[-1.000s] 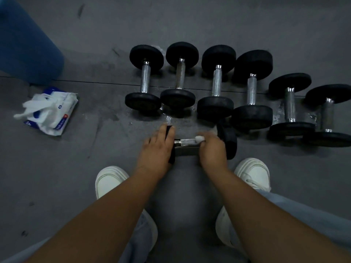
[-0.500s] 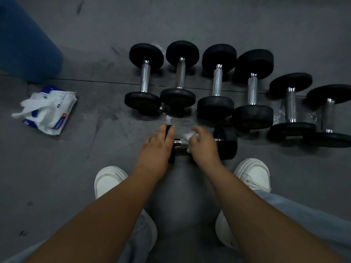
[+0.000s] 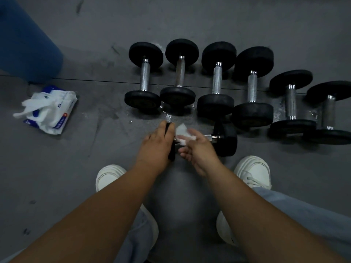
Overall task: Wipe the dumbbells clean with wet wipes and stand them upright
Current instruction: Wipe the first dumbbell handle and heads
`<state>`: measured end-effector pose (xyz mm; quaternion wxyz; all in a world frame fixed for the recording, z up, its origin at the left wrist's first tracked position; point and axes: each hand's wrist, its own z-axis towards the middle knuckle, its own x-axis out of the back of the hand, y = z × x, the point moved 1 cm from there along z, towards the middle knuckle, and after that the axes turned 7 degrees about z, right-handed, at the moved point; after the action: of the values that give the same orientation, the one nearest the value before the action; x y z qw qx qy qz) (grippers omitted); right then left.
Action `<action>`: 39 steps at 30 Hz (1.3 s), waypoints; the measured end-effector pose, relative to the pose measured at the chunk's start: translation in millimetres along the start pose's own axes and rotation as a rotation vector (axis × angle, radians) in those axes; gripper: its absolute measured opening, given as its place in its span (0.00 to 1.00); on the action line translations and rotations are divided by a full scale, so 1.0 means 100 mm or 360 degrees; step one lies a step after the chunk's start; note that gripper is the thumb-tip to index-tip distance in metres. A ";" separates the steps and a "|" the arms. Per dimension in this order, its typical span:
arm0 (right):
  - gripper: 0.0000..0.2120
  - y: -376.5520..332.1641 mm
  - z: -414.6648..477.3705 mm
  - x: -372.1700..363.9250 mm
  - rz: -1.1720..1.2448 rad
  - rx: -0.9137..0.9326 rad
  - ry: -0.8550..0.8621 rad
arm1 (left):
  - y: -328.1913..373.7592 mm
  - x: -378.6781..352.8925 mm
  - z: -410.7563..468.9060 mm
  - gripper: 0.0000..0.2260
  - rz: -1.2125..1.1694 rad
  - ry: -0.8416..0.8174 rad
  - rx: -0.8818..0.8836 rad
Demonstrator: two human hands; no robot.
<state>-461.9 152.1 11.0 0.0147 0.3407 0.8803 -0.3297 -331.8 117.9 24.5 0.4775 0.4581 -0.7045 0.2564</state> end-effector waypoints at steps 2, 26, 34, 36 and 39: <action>0.32 -0.02 0.05 0.03 0.0221 -0.0001 0.0127 | -0.01 0.01 0.01 0.47 0.0014 -0.0015 0.0010; 0.03 -0.23 0.21 0.00 -0.0254 0.0200 0.0106 | -0.04 -0.02 0.06 0.47 0.0024 -0.0014 -0.0004; 0.08 -0.22 0.15 -0.06 0.0078 0.0000 0.0031 | -0.04 -0.02 0.09 0.48 0.0060 -0.0014 -0.0028; 0.04 -0.19 0.08 -0.08 0.0030 -0.0149 -0.0160 | -0.04 -0.02 0.09 0.45 0.0057 0.0017 -0.0026; 0.06 -0.27 0.13 -0.01 0.0346 -0.0068 0.0046 | -0.04 -0.01 0.08 0.49 0.0058 -0.0027 -0.0018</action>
<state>-479.5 129.2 16.7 0.0449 0.4387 0.8451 -0.3022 -331.5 109.8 19.6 0.4694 0.4448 -0.7181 0.2573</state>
